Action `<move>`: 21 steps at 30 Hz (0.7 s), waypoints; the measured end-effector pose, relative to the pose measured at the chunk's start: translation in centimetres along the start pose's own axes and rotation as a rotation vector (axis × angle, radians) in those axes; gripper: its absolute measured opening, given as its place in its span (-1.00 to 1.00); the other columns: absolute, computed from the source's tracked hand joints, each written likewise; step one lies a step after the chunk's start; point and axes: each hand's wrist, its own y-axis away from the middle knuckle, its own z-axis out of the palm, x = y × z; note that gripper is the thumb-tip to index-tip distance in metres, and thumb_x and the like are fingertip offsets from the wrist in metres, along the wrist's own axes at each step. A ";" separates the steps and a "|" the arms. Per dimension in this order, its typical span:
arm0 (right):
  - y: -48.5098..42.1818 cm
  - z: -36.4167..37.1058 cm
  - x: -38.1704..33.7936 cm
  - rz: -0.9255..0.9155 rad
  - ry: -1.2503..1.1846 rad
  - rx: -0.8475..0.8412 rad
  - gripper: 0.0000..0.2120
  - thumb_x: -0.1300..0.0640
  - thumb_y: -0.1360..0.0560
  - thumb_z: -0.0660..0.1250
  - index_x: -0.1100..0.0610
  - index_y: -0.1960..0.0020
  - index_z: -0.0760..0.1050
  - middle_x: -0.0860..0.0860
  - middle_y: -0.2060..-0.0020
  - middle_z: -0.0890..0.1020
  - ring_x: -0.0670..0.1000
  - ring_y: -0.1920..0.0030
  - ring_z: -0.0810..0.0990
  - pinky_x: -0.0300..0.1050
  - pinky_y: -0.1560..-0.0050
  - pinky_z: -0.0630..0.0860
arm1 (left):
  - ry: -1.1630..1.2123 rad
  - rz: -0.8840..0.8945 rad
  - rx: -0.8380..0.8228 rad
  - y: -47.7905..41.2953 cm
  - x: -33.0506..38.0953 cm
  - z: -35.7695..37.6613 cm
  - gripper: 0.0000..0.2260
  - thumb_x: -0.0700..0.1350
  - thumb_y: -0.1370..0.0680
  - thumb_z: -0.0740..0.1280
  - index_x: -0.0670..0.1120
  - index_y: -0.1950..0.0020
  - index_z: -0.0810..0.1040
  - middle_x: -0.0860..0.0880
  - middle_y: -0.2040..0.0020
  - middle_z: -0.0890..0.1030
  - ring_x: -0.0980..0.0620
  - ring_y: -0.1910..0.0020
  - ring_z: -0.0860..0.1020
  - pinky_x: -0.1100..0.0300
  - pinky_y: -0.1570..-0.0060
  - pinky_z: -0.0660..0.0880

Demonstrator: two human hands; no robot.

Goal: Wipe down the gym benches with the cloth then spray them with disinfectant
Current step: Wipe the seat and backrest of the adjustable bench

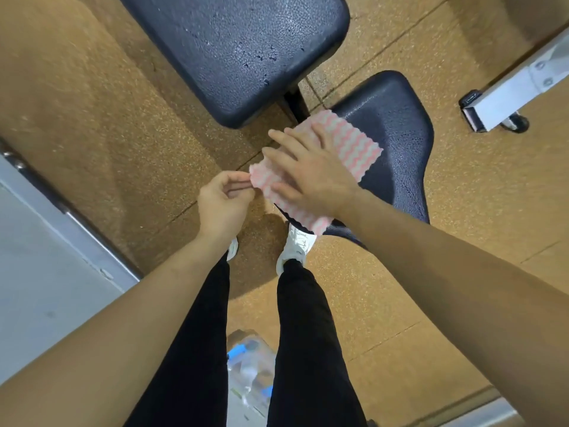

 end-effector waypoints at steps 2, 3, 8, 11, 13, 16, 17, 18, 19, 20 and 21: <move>0.6 0.1 1.3 -0.035 0.049 0.041 -0.46 -0.24 -0.58 0.16 0.02 -0.46 0.43 0.11 -0.51 0.38 0.22 -0.52 0.28 0.28 -0.53 0.06 | 0.041 -0.028 -0.010 0.5 0.0 0.8 -0.83 -0.27 -0.53 0.47 -0.15 -0.11 0.67 -0.02 0.05 0.73 0.15 0.09 0.68 0.32 0.06 0.58; 0.6 0.1 1.9 -0.052 0.076 0.033 -0.46 -0.27 -0.57 0.15 0.00 -0.43 0.44 0.10 -0.47 0.43 0.23 -0.51 0.30 0.26 -0.52 0.06 | 0.057 -0.052 -0.018 0.8 0.2 1.3 -0.83 -0.24 -0.53 0.48 -0.12 -0.11 0.66 0.02 0.07 0.72 0.15 0.12 0.67 0.30 0.07 0.58; -1.7 -1.8 4.0 -0.022 0.176 -0.028 -0.34 -0.45 -0.52 -0.02 -0.07 -0.32 0.53 0.05 -0.15 0.60 0.24 -0.26 0.46 0.22 -0.42 0.14 | 0.122 -0.139 0.082 0.9 0.7 3.0 -0.82 -0.10 -0.53 0.51 0.05 -0.10 0.63 0.02 -0.02 0.69 -0.01 0.05 0.65 0.04 -0.12 0.61; -2.9 -3.3 6.4 0.016 0.243 -0.049 -0.25 -0.49 -0.50 -0.11 -0.03 -0.22 0.60 0.08 -0.05 0.63 0.21 -0.13 0.52 0.17 -0.29 0.29 | 0.099 -0.139 0.095 1.1 1.1 3.2 -0.73 -0.06 -0.53 0.51 0.00 -0.21 0.62 0.02 -0.09 0.68 0.01 -0.02 0.67 0.14 -0.11 0.61; -3.3 -4.6 8.4 0.059 0.263 -0.067 -0.19 -0.51 -0.47 -0.16 0.00 -0.18 0.62 0.10 -0.05 0.64 0.19 -0.13 0.54 0.14 -0.24 0.34 | 0.005 -0.090 0.083 1.4 1.4 3.4 -0.71 -0.09 -0.54 0.50 -0.03 -0.26 0.62 0.14 -0.06 0.63 0.18 0.04 0.64 0.43 0.04 0.53; -2.7 -6.4 11.9 0.199 0.224 -0.091 -0.20 -0.53 -0.47 -0.16 -0.01 -0.17 0.59 0.11 -0.05 0.62 0.18 -0.18 0.52 0.14 -0.19 0.36 | -0.105 -0.029 0.070 1.7 1.5 3.8 -0.66 -0.15 -0.53 0.50 -0.02 -0.29 0.58 0.28 0.01 0.51 0.26 0.11 0.58 0.55 0.17 0.43; -2.1 -6.8 13.0 0.271 0.176 -0.092 -0.24 -0.53 -0.48 -0.11 -0.02 -0.19 0.57 0.10 -0.05 0.59 0.19 -0.18 0.52 0.13 -0.17 0.37 | -0.118 -0.028 0.076 1.8 1.6 3.9 -0.65 -0.16 -0.53 0.51 -0.02 -0.29 0.57 0.28 0.02 0.51 0.24 0.10 0.58 0.52 0.16 0.43; -1.5 -7.0 14.0 0.348 0.096 -0.088 -0.29 -0.53 -0.49 -0.05 -0.05 -0.23 0.55 0.10 -0.05 0.56 0.19 -0.19 0.52 0.11 -0.16 0.40 | -0.129 -0.033 0.084 1.7 1.7 4.0 -0.65 -0.16 -0.53 0.51 -0.02 -0.29 0.57 0.26 0.01 0.51 0.22 0.09 0.59 0.48 0.15 0.43; -0.9 -7.1 14.7 0.421 -0.018 -0.064 -0.33 -0.51 -0.50 0.03 -0.07 -0.29 0.52 0.09 -0.08 0.55 0.20 -0.21 0.52 0.09 -0.18 0.42 | -0.140 -0.038 0.089 1.7 1.8 4.0 -0.65 -0.16 -0.53 0.51 -0.02 -0.29 0.57 0.24 0.00 0.53 0.19 0.07 0.60 0.46 0.16 0.43; -0.2 -6.8 15.1 0.482 -0.152 -0.022 -0.38 -0.46 -0.51 0.12 -0.08 -0.36 0.49 0.08 -0.16 0.56 0.19 -0.25 0.52 0.06 -0.23 0.42 | -0.153 -0.035 0.089 1.6 1.8 4.0 -0.65 -0.16 -0.53 0.51 -0.02 -0.29 0.57 0.19 -0.02 0.55 0.17 0.06 0.60 0.48 0.17 0.42; 0.5 -6.5 15.2 0.524 -0.276 0.034 -0.42 -0.39 -0.53 0.21 -0.08 -0.42 0.46 0.06 -0.26 0.57 0.16 -0.30 0.51 0.02 -0.28 0.40 | -0.164 -0.025 0.086 1.6 1.8 4.0 -0.66 -0.16 -0.53 0.51 -0.03 -0.29 0.57 0.16 -0.03 0.56 0.18 0.07 0.60 0.52 0.18 0.42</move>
